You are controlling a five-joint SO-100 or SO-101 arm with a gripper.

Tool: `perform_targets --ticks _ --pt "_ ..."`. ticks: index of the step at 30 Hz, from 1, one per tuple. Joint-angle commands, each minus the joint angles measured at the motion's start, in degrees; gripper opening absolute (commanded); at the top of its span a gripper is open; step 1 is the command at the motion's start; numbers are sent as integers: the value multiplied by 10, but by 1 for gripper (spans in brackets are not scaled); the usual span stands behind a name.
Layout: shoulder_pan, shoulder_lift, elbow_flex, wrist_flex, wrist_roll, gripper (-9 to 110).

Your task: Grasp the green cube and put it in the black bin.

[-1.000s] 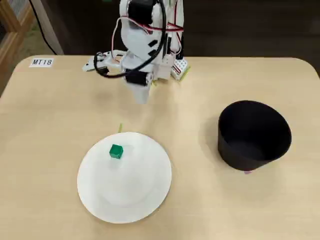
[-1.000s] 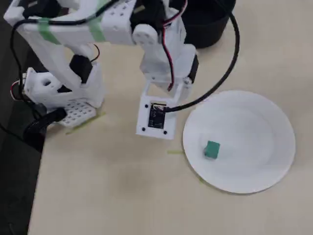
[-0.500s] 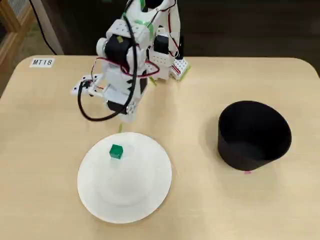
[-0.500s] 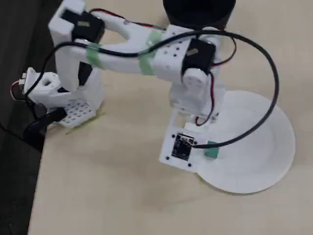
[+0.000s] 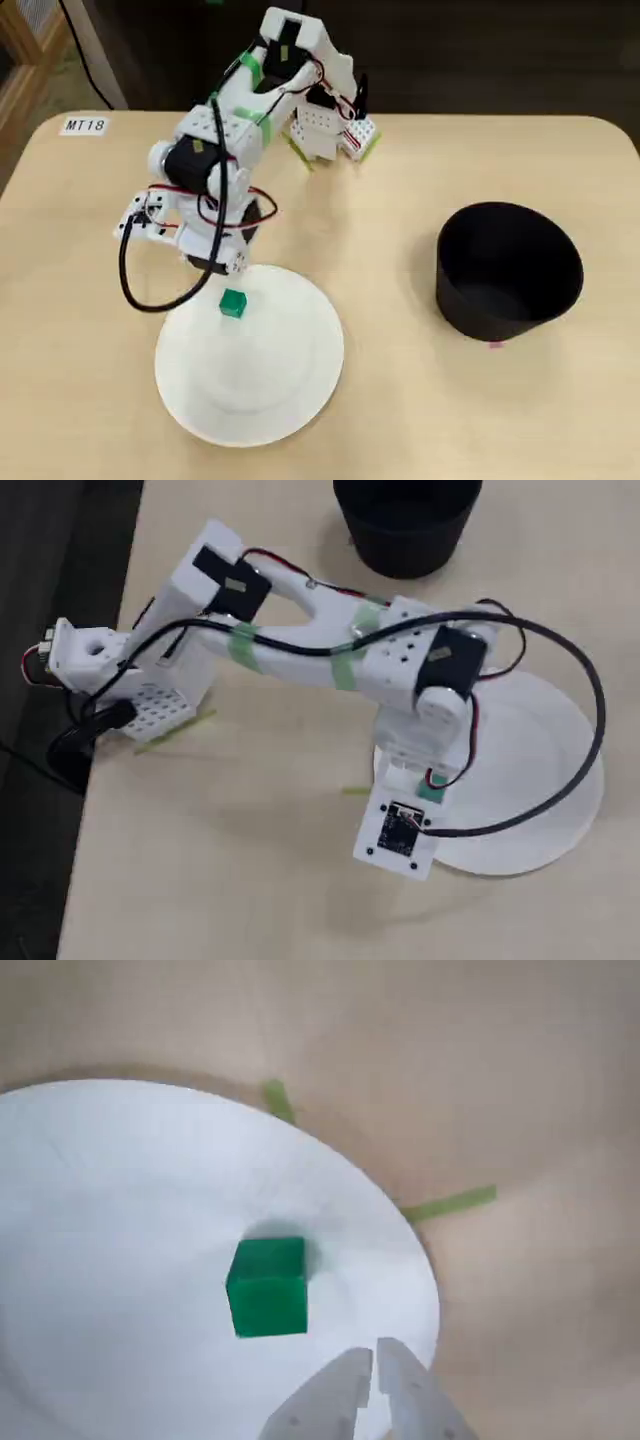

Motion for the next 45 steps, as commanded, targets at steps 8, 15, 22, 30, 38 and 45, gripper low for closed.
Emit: perform_targets --ticks 8,15,22,30,38,45 --pt "-4 18 -46 2 -26 29" --pt "-5 11 -44 2 -22 34" --pt "-10 -7 -46 2 -7 36" --pt "-19 -24 -46 1 4 36" --pt "-16 -38 -46 -1 25 36" --pt "-11 -46 -47 -2 39 36"
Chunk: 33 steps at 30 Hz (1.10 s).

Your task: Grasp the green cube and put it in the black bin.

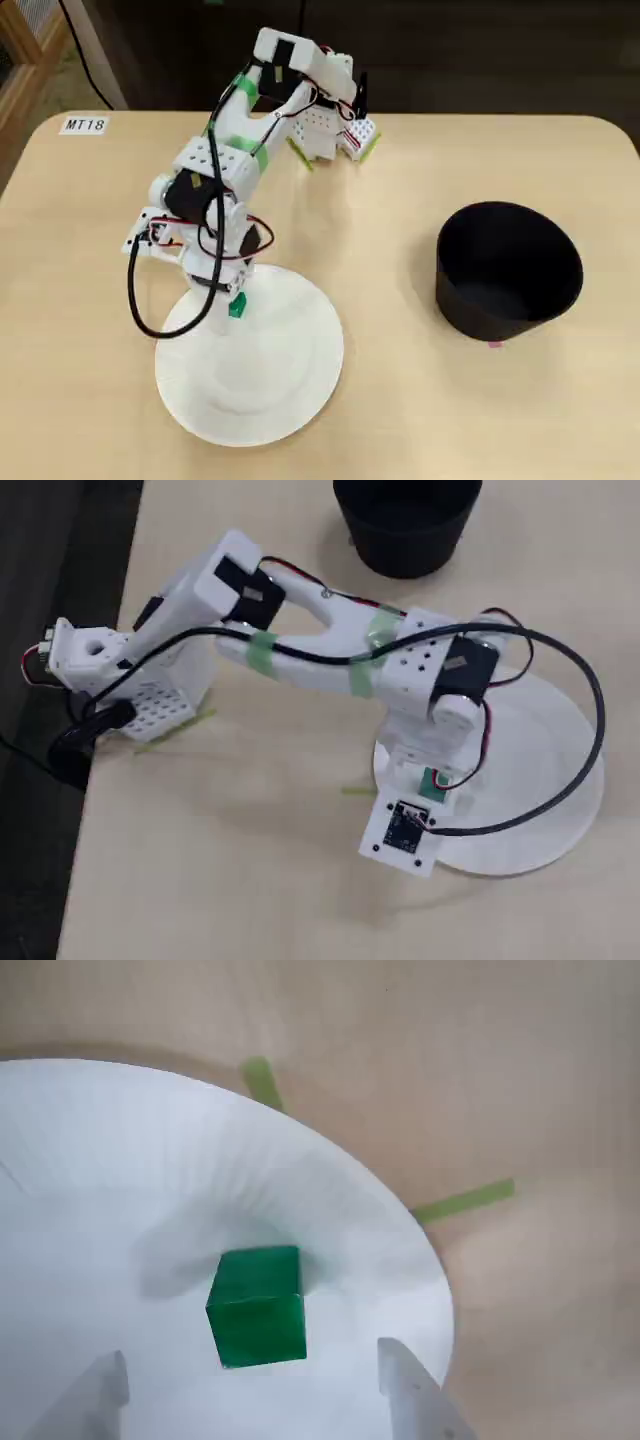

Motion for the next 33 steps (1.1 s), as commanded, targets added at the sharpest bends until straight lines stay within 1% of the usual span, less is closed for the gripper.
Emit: perform_targets --ticks 1,12,23,25,26,28,29,33 --pt "3 4 -23 -2 11 36" --pt "16 -12 -26 -2 52 35" --pt "14 -51 -54 -2 54 30" --pt "14 -64 -66 -2 61 24" --pt "14 -72 -72 -2 64 18" --pt "16 -87 -81 -1 69 2" --pt "16 -92 -85 0 69 0" --pt "10 -89 -97 0 60 0"
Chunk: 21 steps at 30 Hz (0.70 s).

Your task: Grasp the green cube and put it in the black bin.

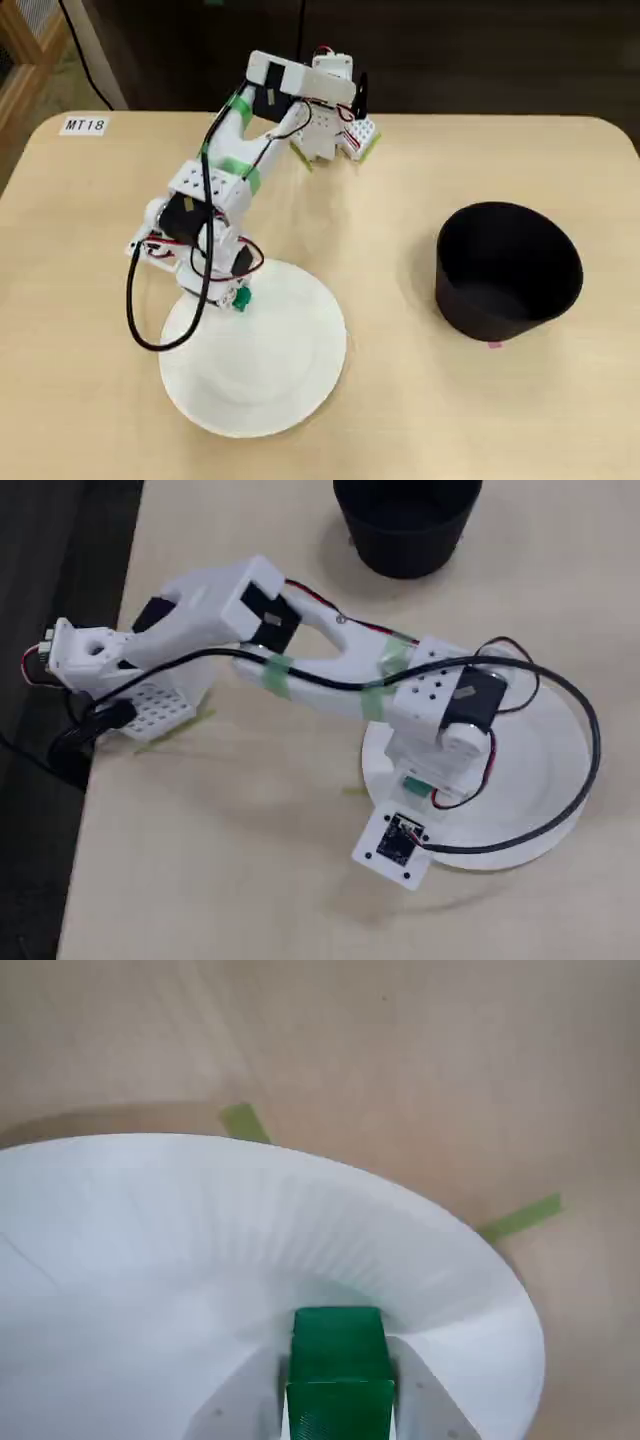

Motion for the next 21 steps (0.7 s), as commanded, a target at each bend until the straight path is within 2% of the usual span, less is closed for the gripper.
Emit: perform_targets --ticks 1,8,13,17,21 --pt "-4 12 -25 1 -4 0" --pt "-24 129 -62 2 10 0" --pt "-79 259 -114 1 8 0" --pt "-166 347 -126 1 -45 0" --pt "-305 419 -62 1 -98 0"
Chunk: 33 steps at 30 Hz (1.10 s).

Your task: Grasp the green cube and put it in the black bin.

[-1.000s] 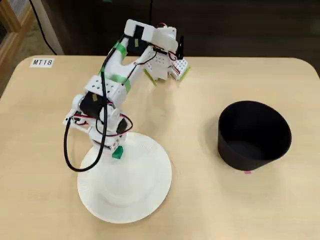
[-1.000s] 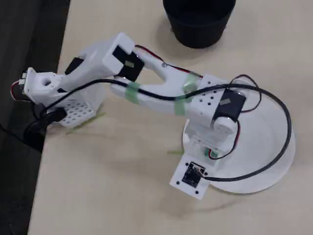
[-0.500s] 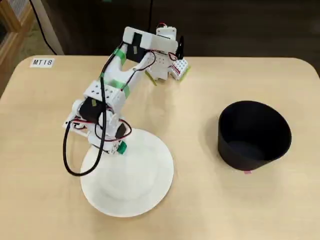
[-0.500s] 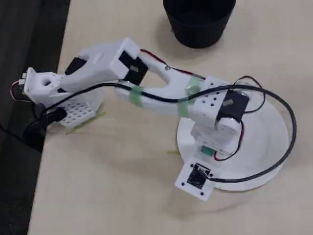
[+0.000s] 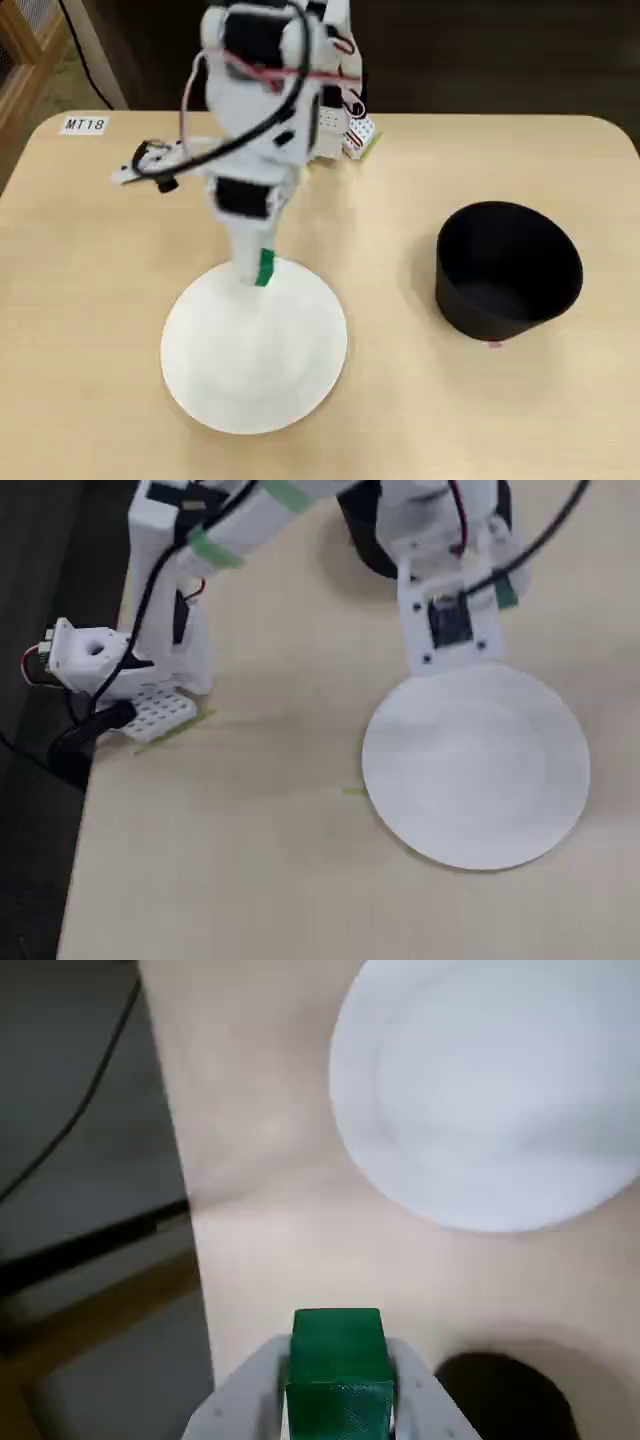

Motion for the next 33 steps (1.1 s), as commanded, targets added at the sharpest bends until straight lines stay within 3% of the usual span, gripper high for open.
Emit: perform_targets --ticks 1,6,12,33 --pt "-126 76 40 -4 -33 0" --pt "-290 110 163 -4 11 0" --pt "-388 42 195 -10 69 0" --pt "-398 -49 200 -105 77 0"
